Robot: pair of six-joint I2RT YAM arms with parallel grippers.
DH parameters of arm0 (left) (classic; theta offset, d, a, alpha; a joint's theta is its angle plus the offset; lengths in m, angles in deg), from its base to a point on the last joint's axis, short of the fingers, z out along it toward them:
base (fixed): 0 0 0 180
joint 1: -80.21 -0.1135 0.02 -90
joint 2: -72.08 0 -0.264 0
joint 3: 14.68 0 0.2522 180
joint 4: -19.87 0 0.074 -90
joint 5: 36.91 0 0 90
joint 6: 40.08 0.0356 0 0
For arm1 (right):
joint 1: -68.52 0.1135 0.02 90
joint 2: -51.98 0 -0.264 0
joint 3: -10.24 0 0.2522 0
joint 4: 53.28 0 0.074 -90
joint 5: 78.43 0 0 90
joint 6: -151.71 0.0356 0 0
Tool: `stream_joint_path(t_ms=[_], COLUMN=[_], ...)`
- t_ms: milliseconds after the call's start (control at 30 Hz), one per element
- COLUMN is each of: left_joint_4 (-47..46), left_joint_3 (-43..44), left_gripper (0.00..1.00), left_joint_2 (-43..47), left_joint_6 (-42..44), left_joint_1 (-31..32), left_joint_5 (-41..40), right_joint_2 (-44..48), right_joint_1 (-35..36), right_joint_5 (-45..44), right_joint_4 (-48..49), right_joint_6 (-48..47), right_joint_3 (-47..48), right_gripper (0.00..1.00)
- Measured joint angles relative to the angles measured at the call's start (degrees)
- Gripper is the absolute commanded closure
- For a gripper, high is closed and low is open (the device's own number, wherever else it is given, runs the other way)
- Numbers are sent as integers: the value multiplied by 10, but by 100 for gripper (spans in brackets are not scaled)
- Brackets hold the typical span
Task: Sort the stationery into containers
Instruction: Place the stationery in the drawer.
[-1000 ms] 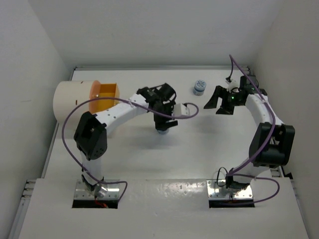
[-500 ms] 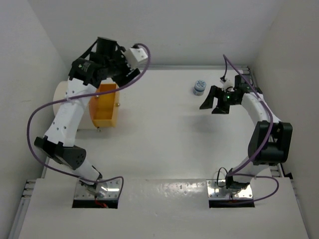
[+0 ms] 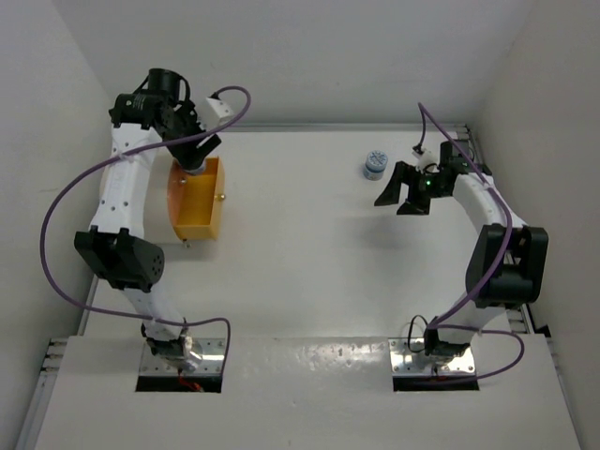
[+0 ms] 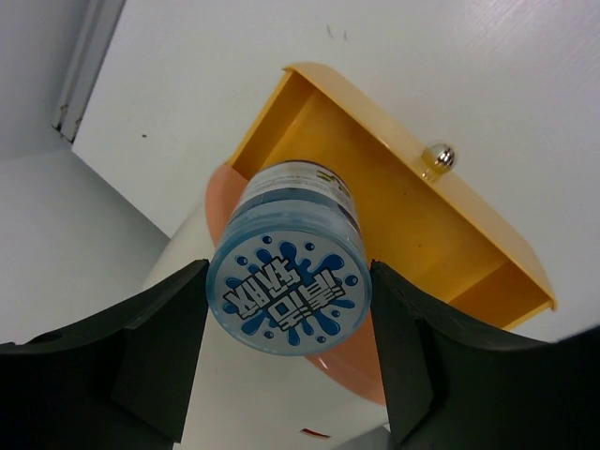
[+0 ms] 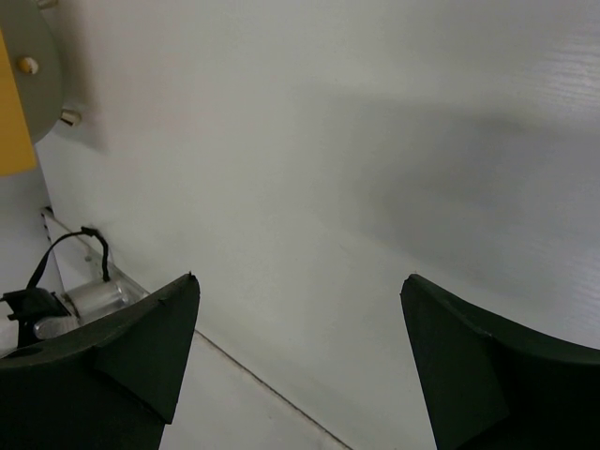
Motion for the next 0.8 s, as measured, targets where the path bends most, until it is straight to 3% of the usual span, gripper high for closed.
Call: stream_joint_path(t_ms=[333,800], left_joint_4=[14,-1], left_joint_3=[-7,-64], left_gripper=[100,100], left_joint_2=[-14,-41], left_joint_6=[50,101], left_joint_1=[-21,-19], left_joint_5=[48,55], right_joint_2=[-2,-12], right_joint_1=[2,2], right_joint_5=[4,4], right_joint_4=[0,0], right_joint_6=[0,0], right_joint_3=[0,0], right_gripper=[13,13])
